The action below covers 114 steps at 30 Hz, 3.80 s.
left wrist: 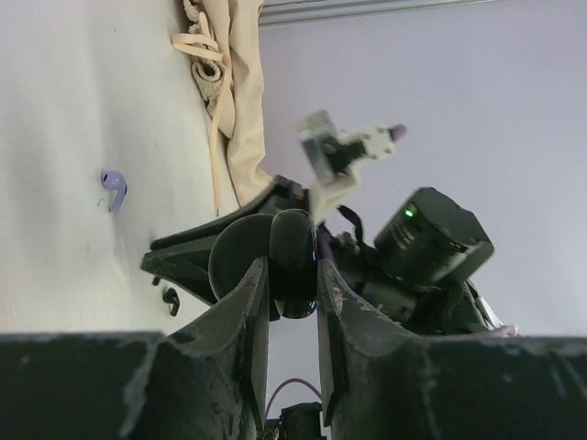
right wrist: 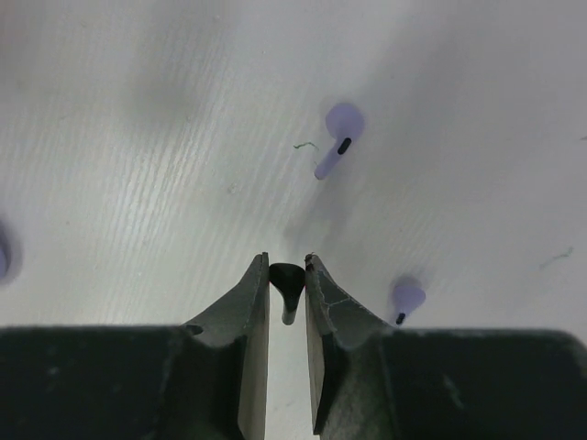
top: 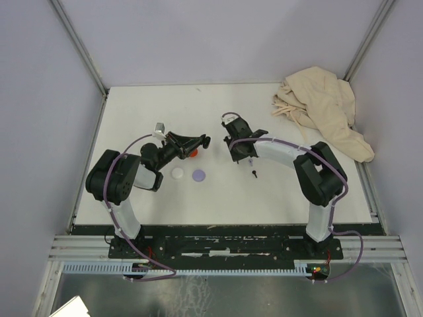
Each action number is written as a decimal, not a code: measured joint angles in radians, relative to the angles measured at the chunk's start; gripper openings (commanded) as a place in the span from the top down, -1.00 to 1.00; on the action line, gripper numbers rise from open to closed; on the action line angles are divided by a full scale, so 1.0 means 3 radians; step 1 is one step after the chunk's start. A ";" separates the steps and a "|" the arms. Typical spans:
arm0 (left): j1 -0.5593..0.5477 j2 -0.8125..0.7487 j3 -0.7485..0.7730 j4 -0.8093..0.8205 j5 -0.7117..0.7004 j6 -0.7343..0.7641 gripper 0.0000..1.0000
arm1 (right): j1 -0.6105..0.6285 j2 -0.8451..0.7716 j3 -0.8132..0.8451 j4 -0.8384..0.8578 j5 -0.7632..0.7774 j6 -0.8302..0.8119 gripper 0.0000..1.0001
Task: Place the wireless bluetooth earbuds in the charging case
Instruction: Pick up the earbud from the center of the board, then place the earbud in the charging case, then pick up the earbud from the center of the board.
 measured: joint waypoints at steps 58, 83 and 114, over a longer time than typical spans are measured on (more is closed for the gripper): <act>-0.0534 0.0196 0.0462 -0.0244 0.0268 -0.0468 0.94 | 0.0139 -0.1675 -0.2360 0.4162 -0.1111 -0.1141 0.97; -0.0534 0.0108 0.0512 -0.0378 0.0278 -0.0423 0.94 | 0.0139 -0.1675 -0.2360 0.4000 -0.1100 -0.1099 -0.17; -0.0449 0.0169 0.0453 -0.0431 0.0361 -0.0206 0.94 | -0.0198 -0.0797 -0.0345 -0.0765 0.0015 -0.0132 -0.30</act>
